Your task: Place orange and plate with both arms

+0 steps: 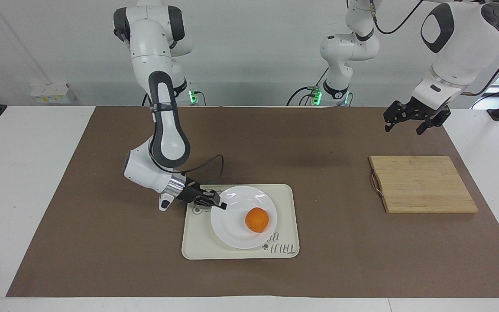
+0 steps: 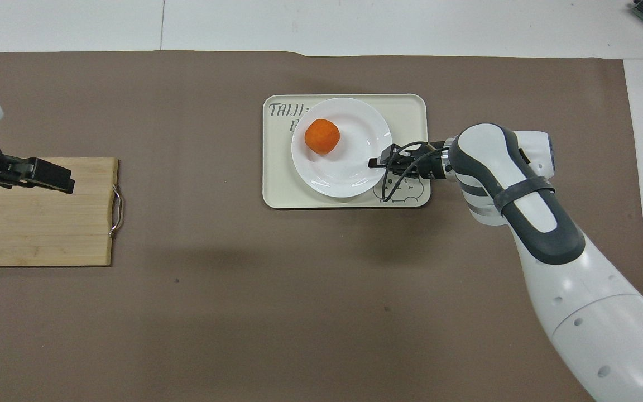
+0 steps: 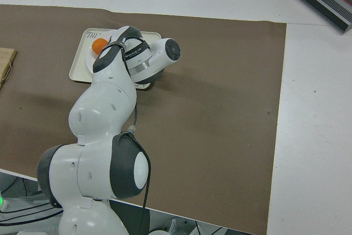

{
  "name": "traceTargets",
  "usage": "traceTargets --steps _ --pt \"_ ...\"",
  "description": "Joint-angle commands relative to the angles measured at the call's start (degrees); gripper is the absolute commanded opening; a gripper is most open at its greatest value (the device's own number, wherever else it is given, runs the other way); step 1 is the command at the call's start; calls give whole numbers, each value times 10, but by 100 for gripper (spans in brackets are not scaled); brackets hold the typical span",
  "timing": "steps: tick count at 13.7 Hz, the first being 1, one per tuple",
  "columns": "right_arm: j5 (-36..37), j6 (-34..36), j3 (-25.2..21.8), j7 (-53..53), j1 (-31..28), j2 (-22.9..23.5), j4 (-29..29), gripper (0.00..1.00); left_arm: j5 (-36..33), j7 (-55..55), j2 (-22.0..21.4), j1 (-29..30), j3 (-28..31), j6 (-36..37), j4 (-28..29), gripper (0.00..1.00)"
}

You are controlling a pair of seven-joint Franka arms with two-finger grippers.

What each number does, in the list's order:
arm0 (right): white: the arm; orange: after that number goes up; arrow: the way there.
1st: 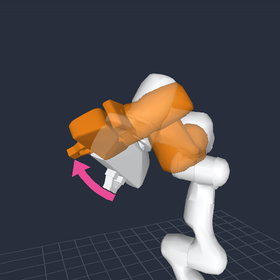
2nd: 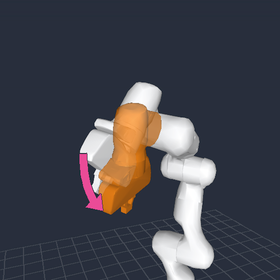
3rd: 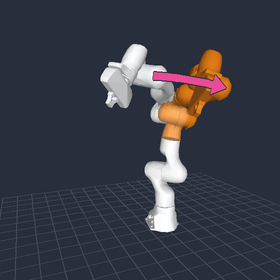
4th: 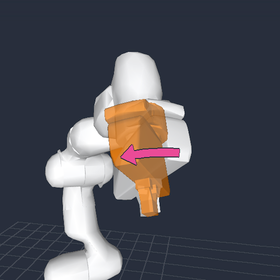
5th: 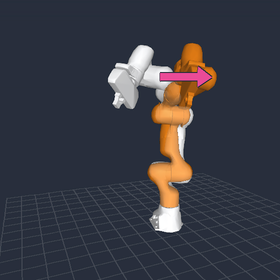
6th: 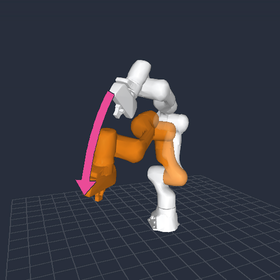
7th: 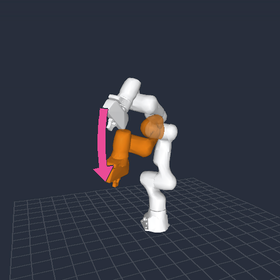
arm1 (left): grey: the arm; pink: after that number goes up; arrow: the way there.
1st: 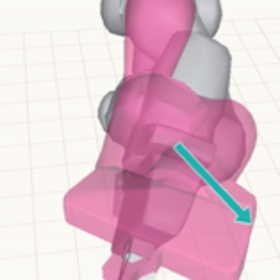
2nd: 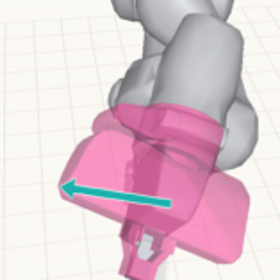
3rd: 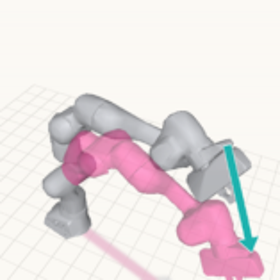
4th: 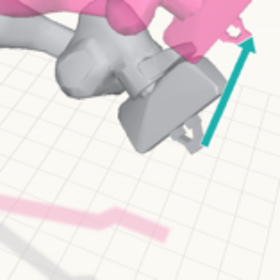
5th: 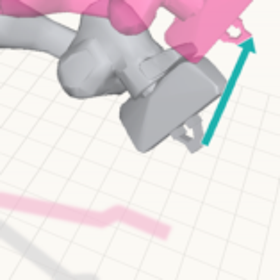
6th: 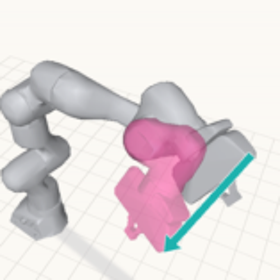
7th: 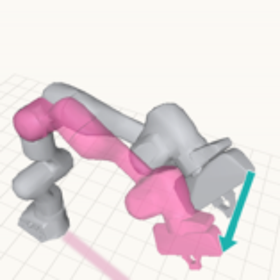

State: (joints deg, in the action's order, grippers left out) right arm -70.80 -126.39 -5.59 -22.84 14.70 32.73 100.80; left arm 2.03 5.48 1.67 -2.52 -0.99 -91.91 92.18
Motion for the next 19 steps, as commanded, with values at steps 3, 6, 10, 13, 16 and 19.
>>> traceTargets --steps 3,6,10,13,16,19 --pt "0 -16 0 12 3 -11 10 100 -11 5 4 6 -5 9 -9 100" --pt "94 -16 -4 46 3 -43 7 100 -11 5 4 6 -5 9 -9 100" --pt "249 -13 -4 112 -3 -88 2 100 -11 5 4 7 -5 9 -9 100" --pt "387 7 -5 167 -6 -136 2 100 -11 5 4 7 -5 9 -9 100" --pt "535 62 -8 210 -13 -181 1 100 -11 5 4 7 -5 9 -9 100" --pt "597 126 -7 208 -55 -216 0 100 -11 5 4 7 -5 9 -9 100"
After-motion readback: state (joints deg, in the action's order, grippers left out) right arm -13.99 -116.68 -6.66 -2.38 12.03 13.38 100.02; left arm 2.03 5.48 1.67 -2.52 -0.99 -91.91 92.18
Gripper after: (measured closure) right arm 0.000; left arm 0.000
